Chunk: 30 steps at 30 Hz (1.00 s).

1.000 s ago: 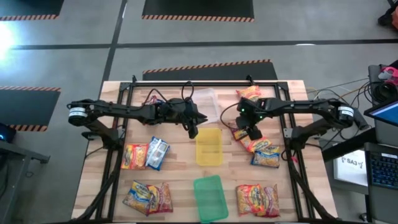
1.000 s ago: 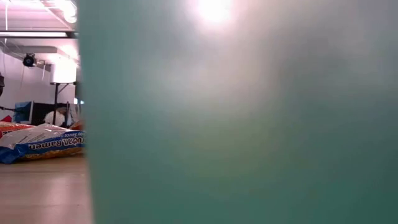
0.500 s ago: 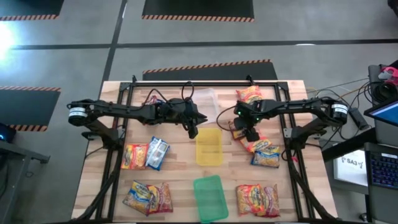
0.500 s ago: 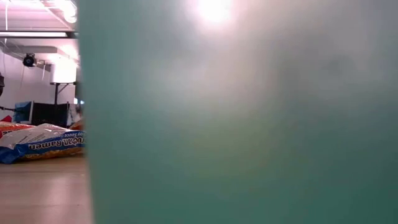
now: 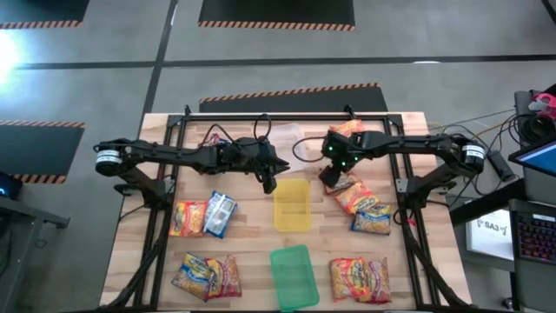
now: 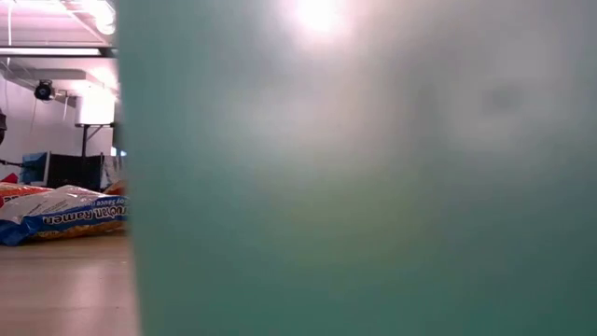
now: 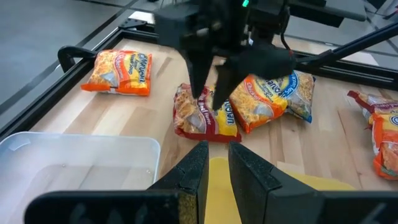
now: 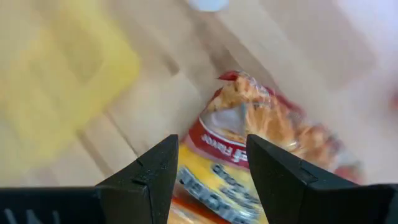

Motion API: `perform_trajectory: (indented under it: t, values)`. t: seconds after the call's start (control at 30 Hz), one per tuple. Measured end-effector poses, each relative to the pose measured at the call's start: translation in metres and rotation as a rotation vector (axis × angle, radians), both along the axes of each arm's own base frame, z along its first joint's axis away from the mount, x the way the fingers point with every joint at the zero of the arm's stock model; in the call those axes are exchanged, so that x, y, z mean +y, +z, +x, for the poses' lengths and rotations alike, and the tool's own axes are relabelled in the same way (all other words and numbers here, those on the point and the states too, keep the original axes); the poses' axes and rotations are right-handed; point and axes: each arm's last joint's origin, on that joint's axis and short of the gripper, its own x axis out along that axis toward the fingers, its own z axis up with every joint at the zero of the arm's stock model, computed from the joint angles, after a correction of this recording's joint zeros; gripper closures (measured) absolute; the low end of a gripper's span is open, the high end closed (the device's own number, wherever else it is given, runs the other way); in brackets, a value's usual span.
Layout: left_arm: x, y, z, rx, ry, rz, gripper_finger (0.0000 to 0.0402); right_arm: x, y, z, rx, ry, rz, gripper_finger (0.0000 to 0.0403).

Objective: Sort Maruchan noodles
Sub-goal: Put the red noodle pack into the transparent bin

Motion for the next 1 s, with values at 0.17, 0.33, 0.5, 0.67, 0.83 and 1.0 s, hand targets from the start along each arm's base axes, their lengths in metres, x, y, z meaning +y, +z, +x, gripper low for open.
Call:
perform_trajectory:
  t: [0.17, 0.33, 0.5, 0.67, 0.83, 1.0]
  values:
    - [0.000, -0.001, -0.001, 0.015, 0.000, -0.002, 0.0357, 0.008, 0.010, 0.002, 0.052, 0.518, -0.227, 0.0223]
    - [0.000, -0.006, -0.002, 0.030, 0.000, -0.004, 0.0357, 0.014, 0.001, -0.001, 0.117, 0.991, -0.407, 0.0223]
    - [-0.001, -0.016, -0.006, 0.041, 0.001, -0.008, 0.0357, 0.015, -0.008, -0.005, 0.133, 1.072, -0.408, 0.0224]
    - [-0.001, -0.019, -0.007, 0.040, 0.002, -0.008, 0.0357, 0.017, -0.016, -0.006, 0.128, 1.070, -0.355, 0.0232]
    - [-0.001, -0.017, -0.006, 0.015, 0.002, -0.005, 0.0357, 0.016, -0.030, -0.003, 0.166, 1.074, -0.314, 0.0239]
    - [-0.001, -0.017, -0.006, 0.015, 0.002, -0.006, 0.0357, 0.014, -0.040, 0.002, 0.190, 1.075, -0.296, 0.0243]
